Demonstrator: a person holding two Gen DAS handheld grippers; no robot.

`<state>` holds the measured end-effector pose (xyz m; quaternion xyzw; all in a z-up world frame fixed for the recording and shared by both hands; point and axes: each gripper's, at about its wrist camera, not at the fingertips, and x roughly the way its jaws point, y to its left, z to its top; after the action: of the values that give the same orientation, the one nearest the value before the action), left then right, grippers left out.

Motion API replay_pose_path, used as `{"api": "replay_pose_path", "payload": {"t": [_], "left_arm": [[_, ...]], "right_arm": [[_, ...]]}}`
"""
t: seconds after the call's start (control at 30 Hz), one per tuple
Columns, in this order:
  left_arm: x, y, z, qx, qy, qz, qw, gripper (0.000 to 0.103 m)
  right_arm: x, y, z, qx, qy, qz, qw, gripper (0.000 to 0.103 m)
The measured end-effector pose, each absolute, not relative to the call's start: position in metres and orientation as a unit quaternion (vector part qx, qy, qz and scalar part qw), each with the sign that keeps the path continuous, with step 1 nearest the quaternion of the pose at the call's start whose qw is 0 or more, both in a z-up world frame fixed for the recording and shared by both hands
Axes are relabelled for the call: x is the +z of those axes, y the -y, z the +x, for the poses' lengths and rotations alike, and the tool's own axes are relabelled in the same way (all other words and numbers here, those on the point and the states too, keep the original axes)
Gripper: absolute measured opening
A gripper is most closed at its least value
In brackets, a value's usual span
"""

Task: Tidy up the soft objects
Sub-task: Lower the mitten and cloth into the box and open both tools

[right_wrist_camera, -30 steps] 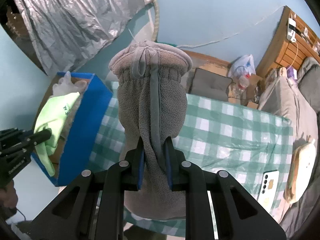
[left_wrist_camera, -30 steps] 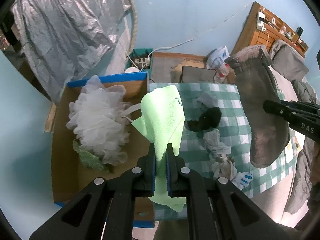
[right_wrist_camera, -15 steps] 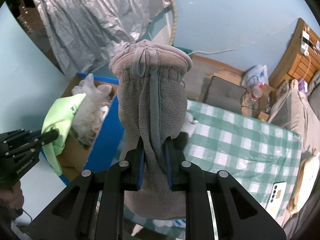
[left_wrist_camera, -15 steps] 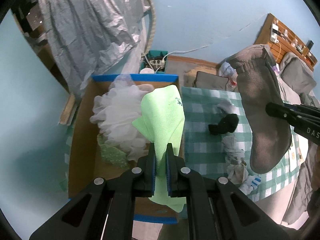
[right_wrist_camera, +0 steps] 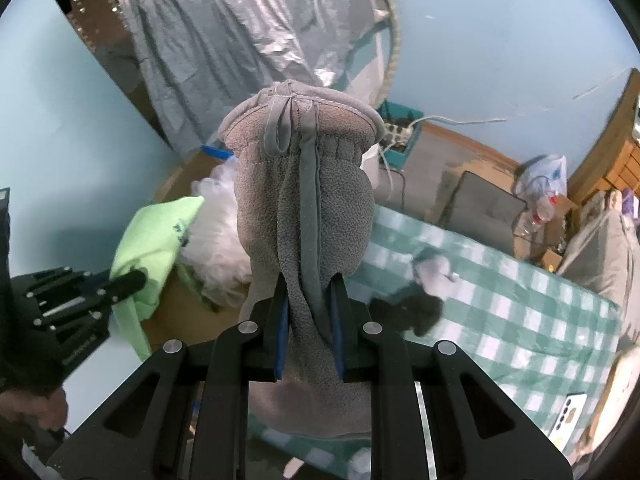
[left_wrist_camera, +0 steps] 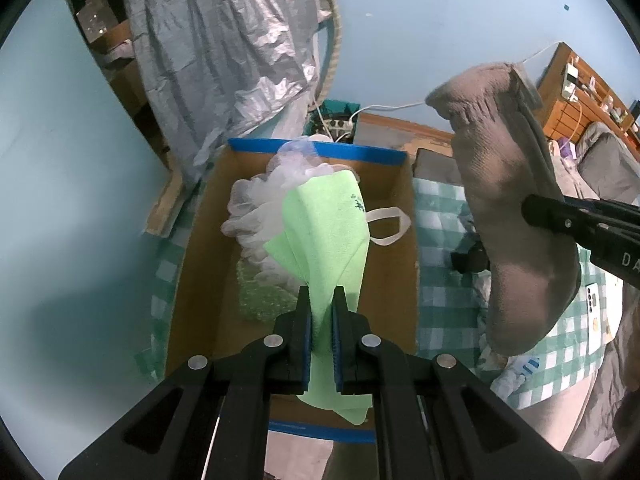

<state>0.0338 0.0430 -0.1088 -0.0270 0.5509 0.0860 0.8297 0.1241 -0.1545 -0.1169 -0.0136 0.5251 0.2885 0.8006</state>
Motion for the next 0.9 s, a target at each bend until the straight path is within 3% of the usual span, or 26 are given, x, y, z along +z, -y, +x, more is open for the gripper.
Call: {"api": "replay_pose_path", "payload": {"t": [0.9], "left_arm": [[-0.136, -0.118, 0.03, 0.113, -0.567, -0.048, 0.815, 0.008]], "right_arm": [[-0.137, 0.055, 0.118, 0.319, -0.547, -0.006, 0.774, 0.016]]}}
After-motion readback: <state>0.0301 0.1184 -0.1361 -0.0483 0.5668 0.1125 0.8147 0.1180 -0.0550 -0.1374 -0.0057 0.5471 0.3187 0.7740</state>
